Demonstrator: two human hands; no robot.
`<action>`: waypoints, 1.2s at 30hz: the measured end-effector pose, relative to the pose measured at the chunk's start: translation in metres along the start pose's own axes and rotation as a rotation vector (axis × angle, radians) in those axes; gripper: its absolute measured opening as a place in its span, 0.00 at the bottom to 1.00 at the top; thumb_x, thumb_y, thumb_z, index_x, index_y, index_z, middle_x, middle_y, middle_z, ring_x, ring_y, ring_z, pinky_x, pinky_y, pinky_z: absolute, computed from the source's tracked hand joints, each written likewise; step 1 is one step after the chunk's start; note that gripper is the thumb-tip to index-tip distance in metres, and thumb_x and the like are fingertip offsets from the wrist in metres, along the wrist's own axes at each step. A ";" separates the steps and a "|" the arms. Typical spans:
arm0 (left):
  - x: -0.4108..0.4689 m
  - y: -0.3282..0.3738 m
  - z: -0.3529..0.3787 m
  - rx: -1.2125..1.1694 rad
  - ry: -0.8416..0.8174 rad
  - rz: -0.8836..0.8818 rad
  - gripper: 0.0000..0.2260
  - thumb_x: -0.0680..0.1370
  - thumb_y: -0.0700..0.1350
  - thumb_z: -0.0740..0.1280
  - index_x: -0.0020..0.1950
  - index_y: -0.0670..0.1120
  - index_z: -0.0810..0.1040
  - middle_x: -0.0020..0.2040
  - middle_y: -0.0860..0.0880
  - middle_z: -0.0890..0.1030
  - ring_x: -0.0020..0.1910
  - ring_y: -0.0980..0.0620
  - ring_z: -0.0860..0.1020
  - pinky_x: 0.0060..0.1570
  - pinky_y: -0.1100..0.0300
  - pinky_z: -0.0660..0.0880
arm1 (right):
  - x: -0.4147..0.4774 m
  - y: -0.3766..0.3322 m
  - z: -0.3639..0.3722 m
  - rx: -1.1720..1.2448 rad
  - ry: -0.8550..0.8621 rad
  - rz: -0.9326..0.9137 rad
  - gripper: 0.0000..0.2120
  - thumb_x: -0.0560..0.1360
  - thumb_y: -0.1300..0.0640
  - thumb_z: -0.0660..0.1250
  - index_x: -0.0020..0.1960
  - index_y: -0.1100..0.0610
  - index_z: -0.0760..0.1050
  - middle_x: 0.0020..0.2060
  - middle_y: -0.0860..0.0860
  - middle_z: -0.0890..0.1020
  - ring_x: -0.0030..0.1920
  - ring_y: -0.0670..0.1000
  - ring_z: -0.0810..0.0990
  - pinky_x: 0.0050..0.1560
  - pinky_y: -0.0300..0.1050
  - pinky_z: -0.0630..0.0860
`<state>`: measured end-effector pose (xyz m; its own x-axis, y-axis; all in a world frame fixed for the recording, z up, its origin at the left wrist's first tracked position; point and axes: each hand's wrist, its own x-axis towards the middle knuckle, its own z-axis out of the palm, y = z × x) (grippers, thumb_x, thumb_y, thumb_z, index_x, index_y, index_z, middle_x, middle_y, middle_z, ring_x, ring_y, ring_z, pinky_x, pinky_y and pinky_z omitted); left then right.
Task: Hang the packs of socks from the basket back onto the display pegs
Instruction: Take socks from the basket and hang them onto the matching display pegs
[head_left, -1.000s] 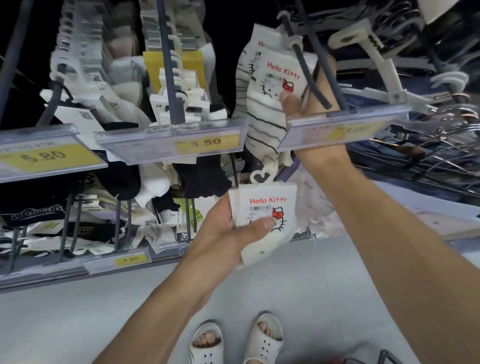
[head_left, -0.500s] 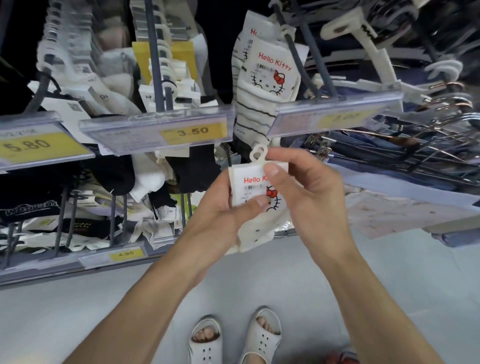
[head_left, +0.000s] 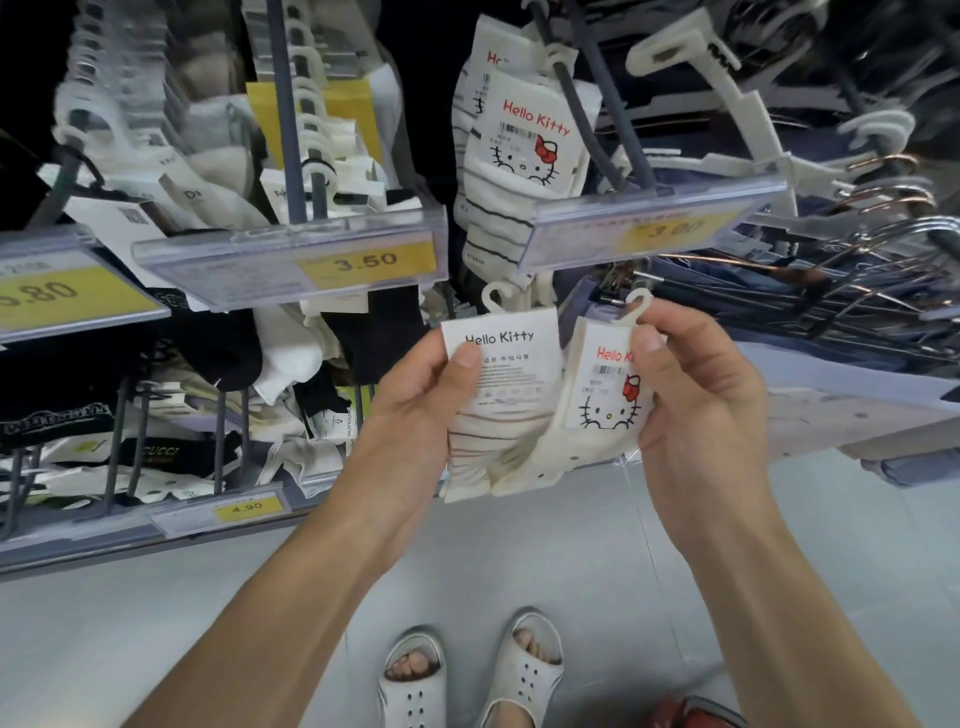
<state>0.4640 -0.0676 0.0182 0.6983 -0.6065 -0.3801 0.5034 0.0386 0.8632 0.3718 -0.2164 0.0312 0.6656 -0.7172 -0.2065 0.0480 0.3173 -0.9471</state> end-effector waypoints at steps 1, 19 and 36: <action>0.000 0.001 0.000 -0.038 -0.006 -0.013 0.16 0.78 0.50 0.62 0.61 0.46 0.81 0.58 0.45 0.85 0.60 0.48 0.82 0.63 0.48 0.76 | 0.000 -0.002 -0.002 0.073 -0.021 0.039 0.10 0.73 0.58 0.69 0.53 0.57 0.80 0.42 0.50 0.85 0.41 0.49 0.81 0.43 0.42 0.78; 0.013 0.016 0.023 -0.073 -0.122 -0.258 0.12 0.79 0.52 0.61 0.48 0.47 0.81 0.42 0.48 0.86 0.43 0.51 0.85 0.46 0.56 0.81 | 0.005 -0.006 0.023 -0.209 -0.338 0.128 0.22 0.71 0.49 0.67 0.63 0.53 0.79 0.52 0.51 0.86 0.56 0.51 0.83 0.55 0.39 0.79; 0.011 0.008 0.022 0.247 -0.138 -0.040 0.10 0.80 0.45 0.67 0.59 0.53 0.81 0.56 0.54 0.86 0.57 0.53 0.83 0.64 0.49 0.75 | 0.017 -0.012 0.014 -0.244 -0.122 0.027 0.20 0.78 0.45 0.62 0.54 0.62 0.74 0.43 0.53 0.82 0.43 0.49 0.80 0.43 0.44 0.79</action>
<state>0.4650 -0.0912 0.0283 0.5964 -0.7064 -0.3812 0.3777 -0.1721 0.9098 0.3930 -0.2229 0.0422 0.7495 -0.6261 -0.2150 -0.1415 0.1658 -0.9760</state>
